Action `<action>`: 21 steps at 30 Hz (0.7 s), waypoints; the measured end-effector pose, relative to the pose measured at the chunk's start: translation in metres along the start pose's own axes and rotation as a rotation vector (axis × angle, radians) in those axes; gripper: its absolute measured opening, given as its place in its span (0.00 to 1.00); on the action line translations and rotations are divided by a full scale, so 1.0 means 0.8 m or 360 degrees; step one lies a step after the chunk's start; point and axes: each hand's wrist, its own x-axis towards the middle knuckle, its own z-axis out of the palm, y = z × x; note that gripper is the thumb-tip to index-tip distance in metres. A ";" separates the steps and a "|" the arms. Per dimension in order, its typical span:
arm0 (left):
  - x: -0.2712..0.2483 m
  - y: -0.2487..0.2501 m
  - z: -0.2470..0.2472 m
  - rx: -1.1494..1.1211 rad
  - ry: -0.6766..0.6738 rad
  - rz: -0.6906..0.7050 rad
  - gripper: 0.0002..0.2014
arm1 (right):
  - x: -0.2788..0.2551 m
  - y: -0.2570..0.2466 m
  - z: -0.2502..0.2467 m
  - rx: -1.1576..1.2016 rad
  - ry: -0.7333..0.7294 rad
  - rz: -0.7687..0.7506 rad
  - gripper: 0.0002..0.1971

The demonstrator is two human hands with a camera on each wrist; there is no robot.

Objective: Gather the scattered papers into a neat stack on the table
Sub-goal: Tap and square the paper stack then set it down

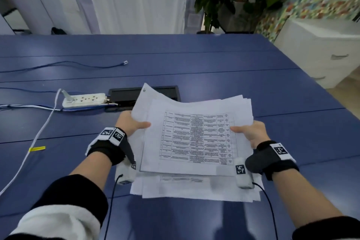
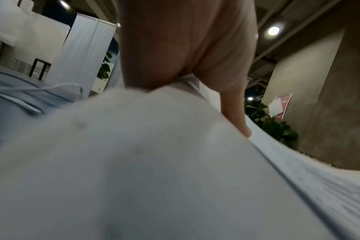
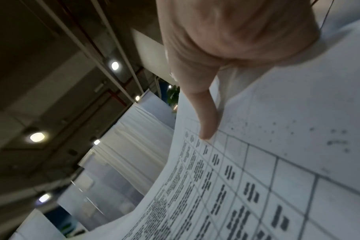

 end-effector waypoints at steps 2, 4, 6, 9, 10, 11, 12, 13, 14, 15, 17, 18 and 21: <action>0.005 -0.019 0.011 0.0199 -0.0046 -0.0099 0.22 | 0.011 0.020 0.000 -0.0053 0.0007 0.0050 0.15; 0.009 -0.039 0.017 0.0341 -0.0117 -0.0187 0.23 | 0.018 0.040 -0.004 -0.0134 0.0018 0.0102 0.15; 0.006 -0.054 0.016 0.0343 -0.0158 -0.0316 0.24 | 0.024 0.065 -0.012 -0.0226 0.0026 0.0145 0.10; -0.006 -0.059 0.013 0.0344 -0.0129 -0.0393 0.21 | 0.029 0.091 -0.027 -0.0384 0.0098 0.0161 0.12; -0.010 -0.061 0.015 0.0355 -0.0132 -0.0382 0.20 | 0.025 0.095 -0.030 -0.0444 0.0093 0.0166 0.15; -0.018 -0.062 0.017 0.0388 -0.0158 -0.0373 0.19 | 0.021 0.096 -0.032 -0.0479 0.0059 0.0177 0.14; -0.024 -0.063 0.021 0.0423 -0.0184 -0.0366 0.18 | 0.016 0.096 -0.031 -0.0508 0.0009 0.0180 0.09; -0.031 -0.063 0.024 0.0463 -0.0216 -0.0347 0.18 | 0.010 0.095 -0.030 -0.0523 -0.0058 0.0183 0.06; -0.036 -0.062 0.025 0.0493 -0.0233 -0.0341 0.19 | 0.003 0.093 -0.028 -0.0510 -0.0116 0.0186 0.08; -0.042 -0.060 0.025 0.0513 -0.0254 -0.0342 0.19 | -0.003 0.093 -0.028 -0.0476 -0.0163 0.0195 0.09; -0.047 -0.058 0.019 0.0477 -0.0300 -0.0334 0.18 | -0.017 0.093 -0.033 -0.0274 -0.0256 0.0276 0.07; -0.049 -0.062 0.016 0.0449 -0.0318 -0.0328 0.18 | -0.022 0.098 -0.038 -0.0153 -0.0291 0.0344 0.09; -0.065 -0.075 0.010 0.0371 -0.0367 -0.0359 0.24 | -0.036 0.108 -0.042 -0.0124 -0.0458 0.0405 0.18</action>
